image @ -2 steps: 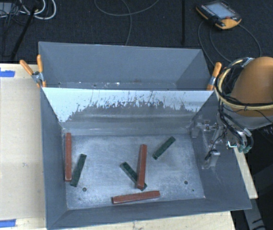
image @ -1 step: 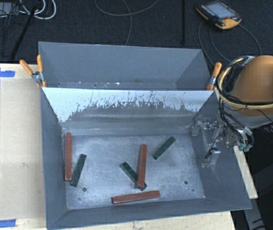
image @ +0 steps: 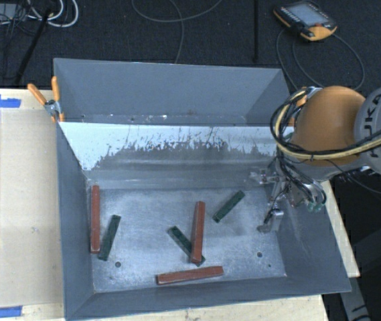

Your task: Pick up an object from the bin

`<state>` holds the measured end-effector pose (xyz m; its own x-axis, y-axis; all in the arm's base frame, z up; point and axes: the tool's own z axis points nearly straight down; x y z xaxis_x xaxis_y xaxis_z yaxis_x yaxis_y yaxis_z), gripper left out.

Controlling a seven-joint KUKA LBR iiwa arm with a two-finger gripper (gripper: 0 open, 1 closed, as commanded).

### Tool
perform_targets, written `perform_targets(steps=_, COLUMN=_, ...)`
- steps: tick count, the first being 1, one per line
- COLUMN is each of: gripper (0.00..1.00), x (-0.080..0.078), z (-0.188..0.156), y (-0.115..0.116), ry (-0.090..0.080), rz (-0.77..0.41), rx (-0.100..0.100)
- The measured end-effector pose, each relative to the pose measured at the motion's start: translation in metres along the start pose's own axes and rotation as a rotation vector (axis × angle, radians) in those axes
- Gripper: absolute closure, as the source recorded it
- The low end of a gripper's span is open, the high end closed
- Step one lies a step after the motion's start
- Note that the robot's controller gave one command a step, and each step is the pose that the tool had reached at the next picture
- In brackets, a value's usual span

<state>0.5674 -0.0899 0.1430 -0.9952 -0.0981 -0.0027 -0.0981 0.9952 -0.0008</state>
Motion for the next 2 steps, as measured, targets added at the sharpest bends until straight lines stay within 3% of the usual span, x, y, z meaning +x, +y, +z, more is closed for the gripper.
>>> perform_targets(steps=1, gripper=0.0, x=-0.043, z=-0.012, y=0.035, ry=0.006, rz=-0.125, rx=-0.002)
perform_targets(steps=2, gripper=0.0, x=-0.038, z=0.001, y=0.045, ry=0.001, rz=-0.253, rx=-0.001)
